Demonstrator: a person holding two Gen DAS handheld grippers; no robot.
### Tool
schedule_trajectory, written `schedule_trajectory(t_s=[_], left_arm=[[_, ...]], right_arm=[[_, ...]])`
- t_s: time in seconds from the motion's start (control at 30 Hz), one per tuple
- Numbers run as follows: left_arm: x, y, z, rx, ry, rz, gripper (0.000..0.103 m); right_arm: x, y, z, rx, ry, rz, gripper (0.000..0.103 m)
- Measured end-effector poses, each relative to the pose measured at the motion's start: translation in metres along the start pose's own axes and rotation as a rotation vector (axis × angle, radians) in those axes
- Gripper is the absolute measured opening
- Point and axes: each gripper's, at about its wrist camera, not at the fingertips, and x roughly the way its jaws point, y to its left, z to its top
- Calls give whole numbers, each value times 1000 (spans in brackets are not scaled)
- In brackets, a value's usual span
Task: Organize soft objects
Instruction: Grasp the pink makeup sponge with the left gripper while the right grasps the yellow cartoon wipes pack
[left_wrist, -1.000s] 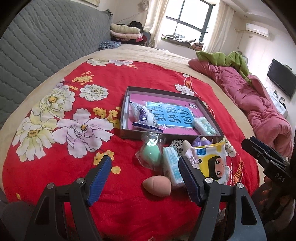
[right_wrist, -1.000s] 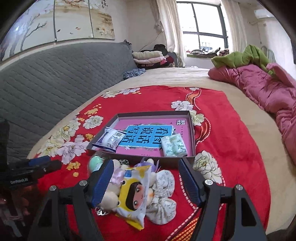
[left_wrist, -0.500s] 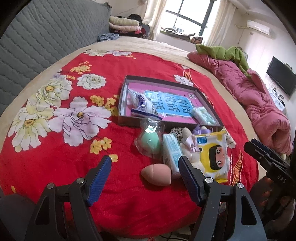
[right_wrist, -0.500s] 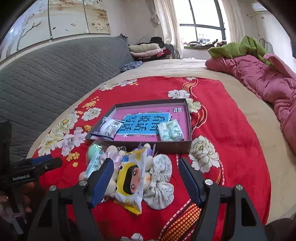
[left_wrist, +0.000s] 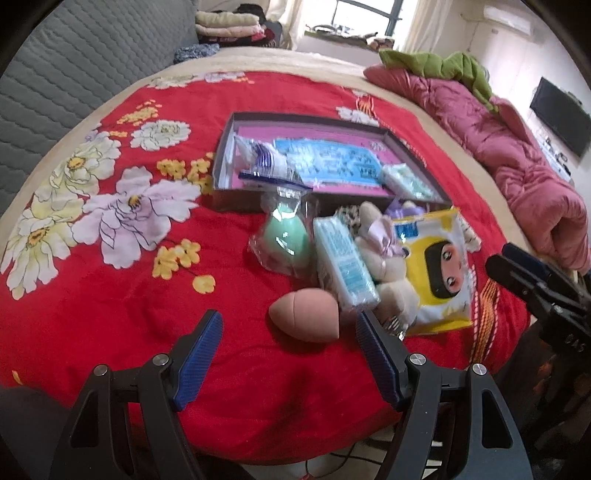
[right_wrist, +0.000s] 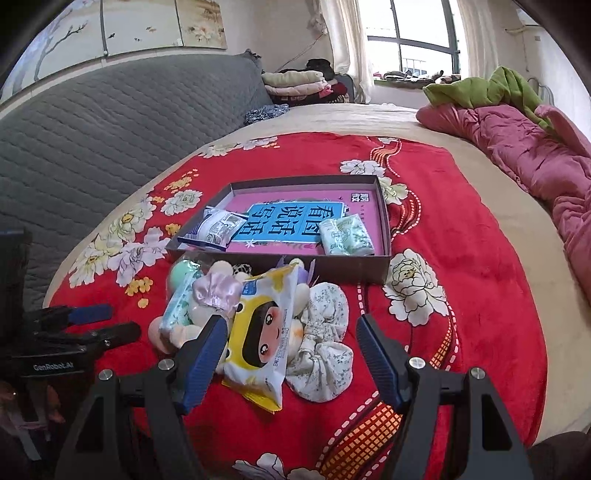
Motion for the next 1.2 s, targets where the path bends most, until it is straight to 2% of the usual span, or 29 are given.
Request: schedule_trajectory(t_s=[0.6,1.13,1.2], left_arm=[[31,-5,-4,21,82,19,76],[38,6,0,-40,83,23,76],[39,7,2,-42,83,19,76]], right_arm=[[13,7,-7,-32,39,10,72],[41,18,-11,-72,76,-1,72],[43,17,-11,-66,78,11,66]])
